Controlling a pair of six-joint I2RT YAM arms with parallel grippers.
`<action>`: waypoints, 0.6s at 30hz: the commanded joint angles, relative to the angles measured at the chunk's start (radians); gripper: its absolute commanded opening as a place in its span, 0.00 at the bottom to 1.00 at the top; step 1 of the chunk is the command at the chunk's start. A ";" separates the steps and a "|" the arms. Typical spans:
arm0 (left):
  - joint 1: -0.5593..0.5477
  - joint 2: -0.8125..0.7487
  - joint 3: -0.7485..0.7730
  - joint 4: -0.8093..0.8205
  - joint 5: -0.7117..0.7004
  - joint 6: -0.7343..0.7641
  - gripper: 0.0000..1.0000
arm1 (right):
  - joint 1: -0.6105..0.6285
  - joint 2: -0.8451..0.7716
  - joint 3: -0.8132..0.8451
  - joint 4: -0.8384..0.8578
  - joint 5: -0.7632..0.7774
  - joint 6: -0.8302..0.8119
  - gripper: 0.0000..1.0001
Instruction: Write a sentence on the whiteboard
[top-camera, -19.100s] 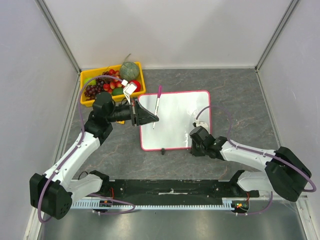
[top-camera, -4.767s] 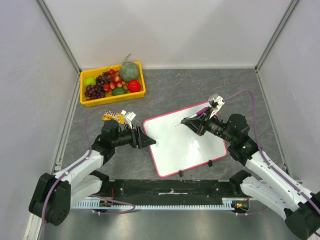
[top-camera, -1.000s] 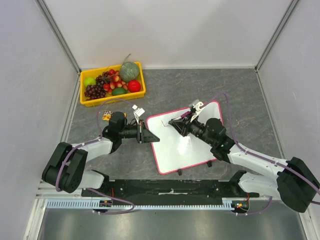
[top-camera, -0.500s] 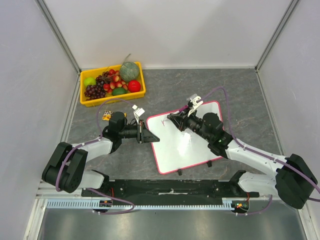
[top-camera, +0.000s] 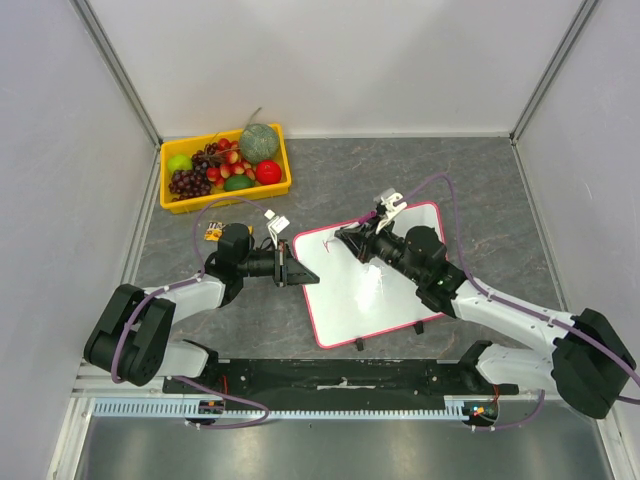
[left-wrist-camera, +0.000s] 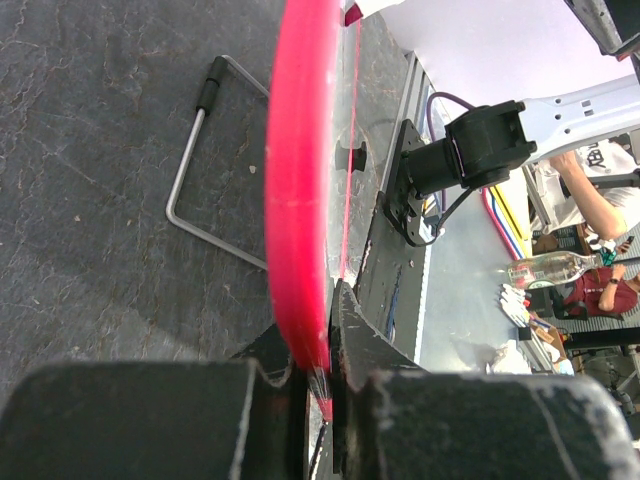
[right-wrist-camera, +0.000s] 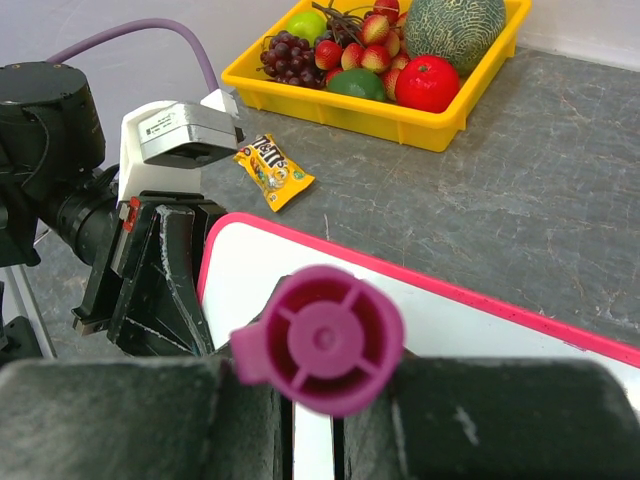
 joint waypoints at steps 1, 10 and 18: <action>-0.008 0.015 -0.028 -0.030 -0.050 0.195 0.02 | -0.006 -0.013 -0.034 -0.057 0.066 -0.029 0.00; -0.010 0.016 -0.028 -0.030 -0.049 0.196 0.02 | -0.006 -0.039 -0.074 -0.072 0.066 -0.013 0.00; -0.010 0.015 -0.028 -0.029 -0.050 0.195 0.02 | -0.006 -0.065 -0.109 -0.081 0.066 -0.007 0.00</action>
